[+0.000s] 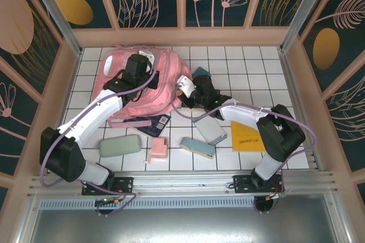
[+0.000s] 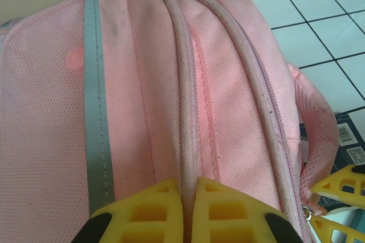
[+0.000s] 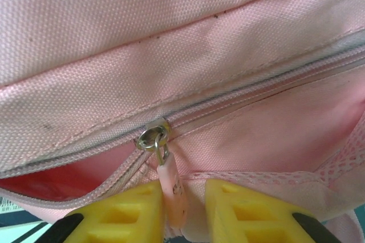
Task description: Pack books, pencil case, and school supplies into a backpack
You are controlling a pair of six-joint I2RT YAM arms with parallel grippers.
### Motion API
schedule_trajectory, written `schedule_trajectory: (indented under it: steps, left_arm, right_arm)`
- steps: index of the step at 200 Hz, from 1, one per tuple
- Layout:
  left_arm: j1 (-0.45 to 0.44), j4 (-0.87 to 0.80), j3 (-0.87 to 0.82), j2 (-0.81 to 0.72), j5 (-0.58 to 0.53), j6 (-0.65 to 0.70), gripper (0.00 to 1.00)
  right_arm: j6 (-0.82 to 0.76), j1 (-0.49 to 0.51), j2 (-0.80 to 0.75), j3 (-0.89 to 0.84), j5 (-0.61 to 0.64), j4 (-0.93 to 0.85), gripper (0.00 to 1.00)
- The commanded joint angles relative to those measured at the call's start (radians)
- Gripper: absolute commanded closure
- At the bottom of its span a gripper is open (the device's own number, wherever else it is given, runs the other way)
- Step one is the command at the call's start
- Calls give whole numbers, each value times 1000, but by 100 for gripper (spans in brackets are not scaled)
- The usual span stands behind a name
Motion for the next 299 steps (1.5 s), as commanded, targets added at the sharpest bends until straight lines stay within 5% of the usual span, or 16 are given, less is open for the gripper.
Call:
schedule_trajectory:
  steps: [1,59,79,102,231,299]
  left_arm:
    - [-11,91,4,-68,50,10,100]
    - [-11,99,-6,-74,69,11,100]
    - [-11,104,-11,-76,78,11,100]
    - [-11,105,-13,-78,75,19,100]
    - [-24,98,-11,-27,88,59,100]
    - [-50,98,-9,-9,86,101,100]
  right_arm:
    - [6,1,2,16,24,63,72]
    - [-24,7,48,64,91,27,69]
    - [-33,5,65,92,92,10,78]
    - [-54,4,94,135,138,-39,100]
    - [-187,-93,26,289,102,-234,100]
    - [-291,-129,92,408,219,-211,100]
